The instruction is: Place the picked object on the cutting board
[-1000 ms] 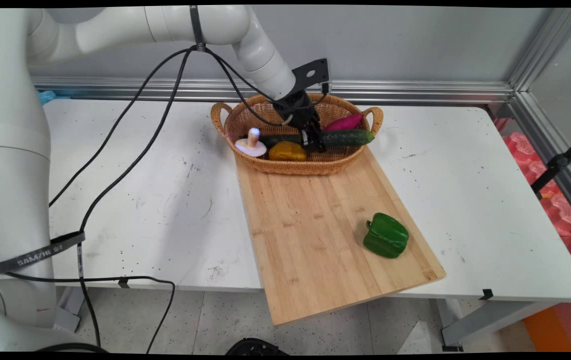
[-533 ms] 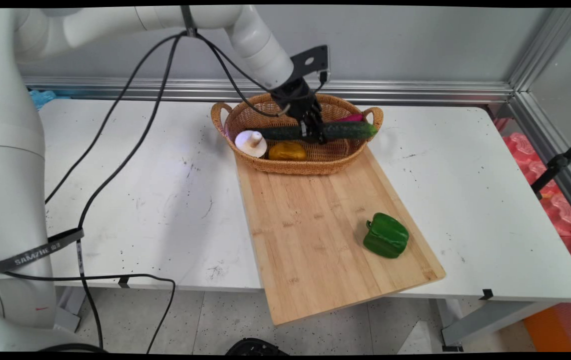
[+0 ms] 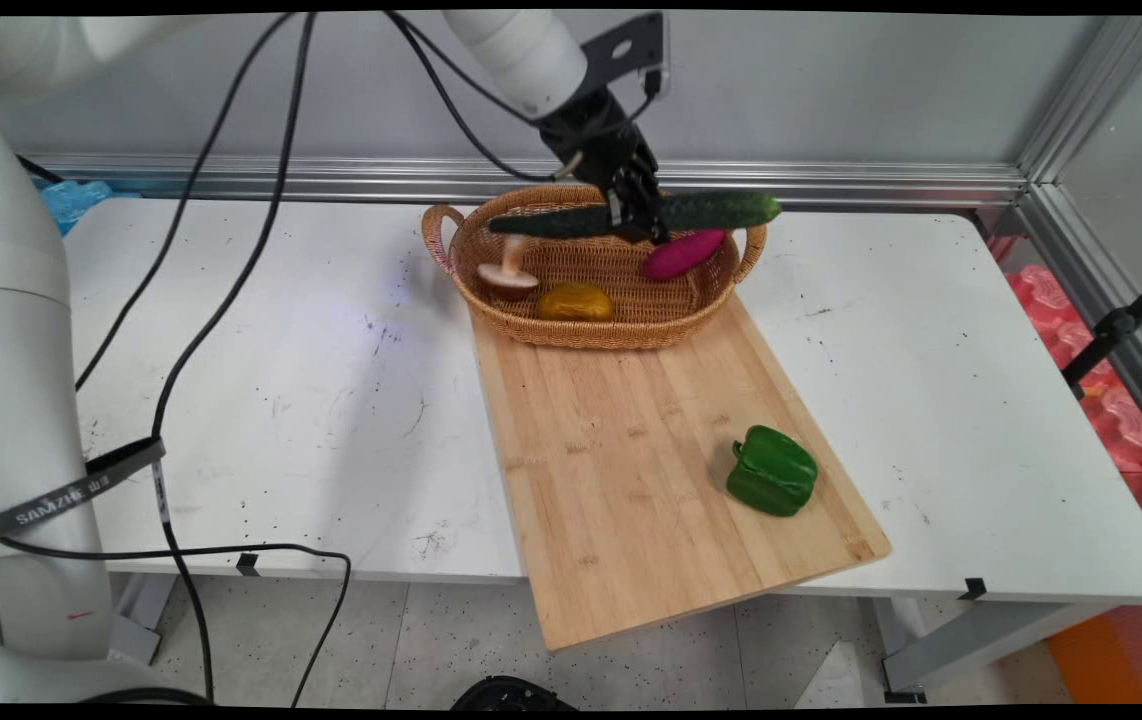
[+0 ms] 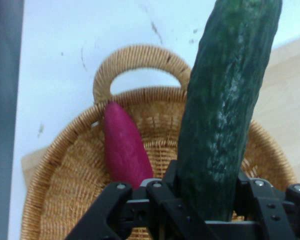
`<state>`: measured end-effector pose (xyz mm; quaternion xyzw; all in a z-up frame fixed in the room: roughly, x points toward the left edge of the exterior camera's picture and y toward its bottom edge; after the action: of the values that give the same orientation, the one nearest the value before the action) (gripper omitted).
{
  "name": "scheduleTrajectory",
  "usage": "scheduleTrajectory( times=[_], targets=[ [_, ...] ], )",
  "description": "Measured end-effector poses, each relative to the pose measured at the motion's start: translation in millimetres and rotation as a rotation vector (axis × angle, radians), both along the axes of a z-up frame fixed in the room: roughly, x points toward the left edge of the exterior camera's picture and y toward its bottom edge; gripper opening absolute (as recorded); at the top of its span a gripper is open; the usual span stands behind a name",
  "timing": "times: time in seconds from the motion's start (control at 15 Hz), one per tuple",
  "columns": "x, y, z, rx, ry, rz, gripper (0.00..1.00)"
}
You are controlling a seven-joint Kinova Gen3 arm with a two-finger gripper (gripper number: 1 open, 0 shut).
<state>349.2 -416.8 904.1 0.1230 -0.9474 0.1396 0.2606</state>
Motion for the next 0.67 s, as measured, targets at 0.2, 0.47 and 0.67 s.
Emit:
scheduleTrajectory(
  times=[0.2,0.47,0.67],
  targets=[
    [-3,9,26,-0.01,0.016,0.01,0.0],
    [-6,30,52,0.007,0.029,0.055,0.0],
    [-13,55,63,0.041,0.035,0.095,0.0]
  ],
)
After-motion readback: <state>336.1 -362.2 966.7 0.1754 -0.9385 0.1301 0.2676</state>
